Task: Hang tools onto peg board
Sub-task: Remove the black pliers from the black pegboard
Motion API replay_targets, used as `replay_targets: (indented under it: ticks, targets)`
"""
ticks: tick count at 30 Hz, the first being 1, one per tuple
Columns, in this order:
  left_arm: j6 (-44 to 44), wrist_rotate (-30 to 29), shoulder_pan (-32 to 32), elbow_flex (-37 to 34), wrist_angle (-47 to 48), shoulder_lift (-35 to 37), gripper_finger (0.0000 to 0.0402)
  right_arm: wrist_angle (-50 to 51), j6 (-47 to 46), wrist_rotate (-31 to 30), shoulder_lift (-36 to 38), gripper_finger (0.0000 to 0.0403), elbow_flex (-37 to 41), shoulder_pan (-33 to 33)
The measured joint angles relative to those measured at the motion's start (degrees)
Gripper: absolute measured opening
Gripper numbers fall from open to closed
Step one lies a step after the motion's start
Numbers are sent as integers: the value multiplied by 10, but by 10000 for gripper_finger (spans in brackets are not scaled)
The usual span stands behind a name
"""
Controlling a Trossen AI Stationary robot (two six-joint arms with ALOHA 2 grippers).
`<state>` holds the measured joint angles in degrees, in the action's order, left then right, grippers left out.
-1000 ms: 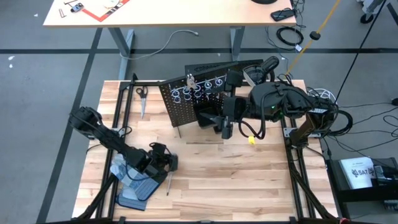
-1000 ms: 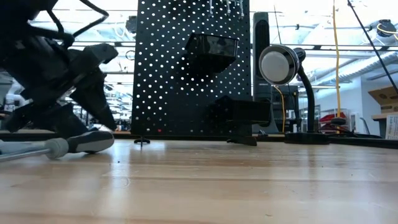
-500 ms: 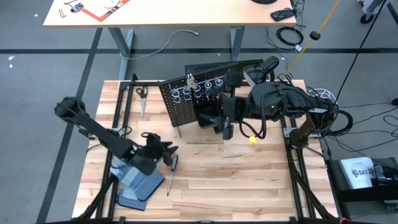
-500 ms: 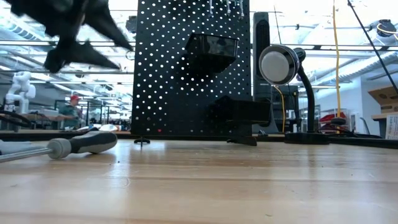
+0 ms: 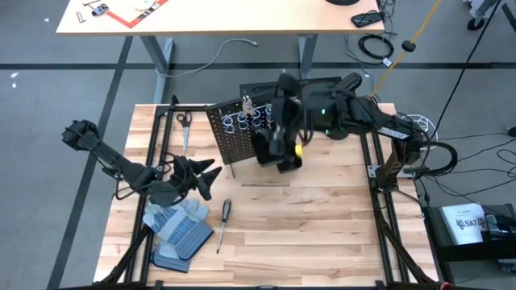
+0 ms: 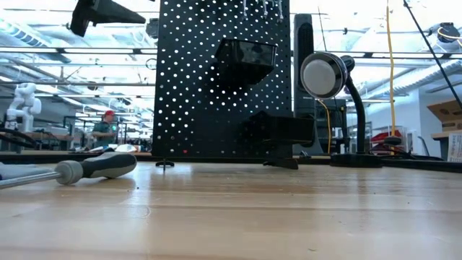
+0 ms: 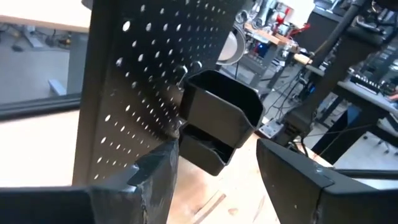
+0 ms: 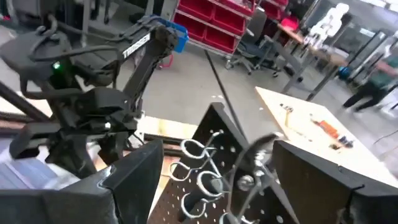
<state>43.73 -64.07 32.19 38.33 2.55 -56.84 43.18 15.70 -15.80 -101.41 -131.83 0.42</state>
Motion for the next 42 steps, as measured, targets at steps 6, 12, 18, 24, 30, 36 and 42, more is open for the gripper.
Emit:
replay_targets:
  ticks: [6, 12, 18, 24, 30, 36, 42]
  targets:
    - [-22, 7, 1, 0, -4, -8, 225, -35, -14, 12, 2, 297, 0, -37]
    - [-27, 9, 1, 0, 0, -11, 226, -13, -27, 78, -5, 297, -1, -73]
    - [-25, 9, 1, 0, -1, -11, 226, -18, -36, 90, -25, 297, -1, -99]
    - [-22, 12, 1, 0, -1, -12, 226, -18, -56, 144, -41, 287, 0, -110]
    - [-26, 13, 1, 0, 13, -13, 225, -19, -56, 149, -43, 202, -1, -109]
    - [-25, 13, 1, 0, 29, -13, 225, -25, -59, 168, -43, 70, -1, -107]
    - [-22, 13, 1, 0, 29, -13, 225, -32, -66, 157, -43, 32, -1, -102]
